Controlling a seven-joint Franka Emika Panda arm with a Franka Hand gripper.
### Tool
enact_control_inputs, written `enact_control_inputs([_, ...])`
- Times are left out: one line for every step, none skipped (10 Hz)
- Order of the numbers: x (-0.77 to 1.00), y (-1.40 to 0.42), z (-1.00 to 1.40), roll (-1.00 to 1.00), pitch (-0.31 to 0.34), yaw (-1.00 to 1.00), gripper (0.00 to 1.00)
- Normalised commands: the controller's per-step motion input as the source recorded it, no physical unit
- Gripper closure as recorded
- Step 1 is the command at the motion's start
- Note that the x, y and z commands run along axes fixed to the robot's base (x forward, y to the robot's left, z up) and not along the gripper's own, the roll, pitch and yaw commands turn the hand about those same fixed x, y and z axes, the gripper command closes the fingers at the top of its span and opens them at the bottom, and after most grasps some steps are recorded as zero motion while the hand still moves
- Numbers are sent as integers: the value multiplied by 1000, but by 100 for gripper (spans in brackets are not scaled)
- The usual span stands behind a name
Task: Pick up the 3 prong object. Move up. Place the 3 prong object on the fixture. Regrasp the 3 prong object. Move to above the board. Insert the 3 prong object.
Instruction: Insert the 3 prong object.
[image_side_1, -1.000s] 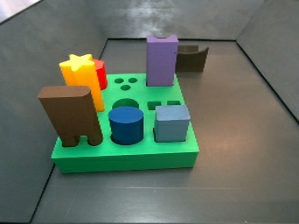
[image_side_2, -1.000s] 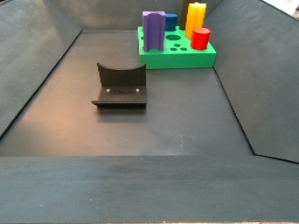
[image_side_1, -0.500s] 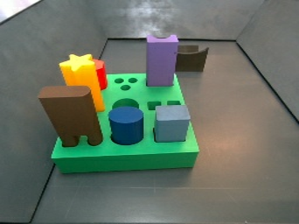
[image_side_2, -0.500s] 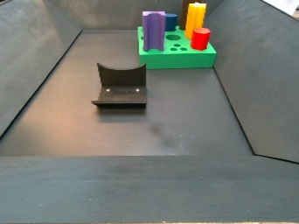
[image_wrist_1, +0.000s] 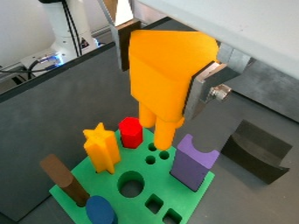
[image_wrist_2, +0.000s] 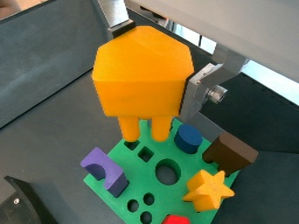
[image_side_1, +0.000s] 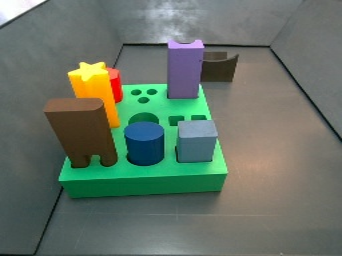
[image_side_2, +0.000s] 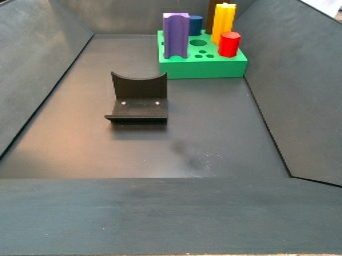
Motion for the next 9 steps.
enact_control_inputs([0, 0, 0, 0, -19, 0, 100])
enact_control_inputs([-34, 0, -14, 0, -41, 0, 100])
enact_control_inputs([-66, 0, -134, 0, -30, 0, 100])
enact_control_inputs([-117, 0, -303, 0, -51, -69, 100])
enact_control_inputs([-20, 0, -429, 0, -60, -180, 100])
enact_control_inputs([-183, 37, -420, -47, -59, -403, 100])
enact_control_inputs([-334, 137, -414, -111, -46, -646, 100])
enact_control_inputs([-357, 169, -451, -100, -20, -640, 100])
enact_control_inputs([-354, 171, -460, -110, -20, -631, 100])
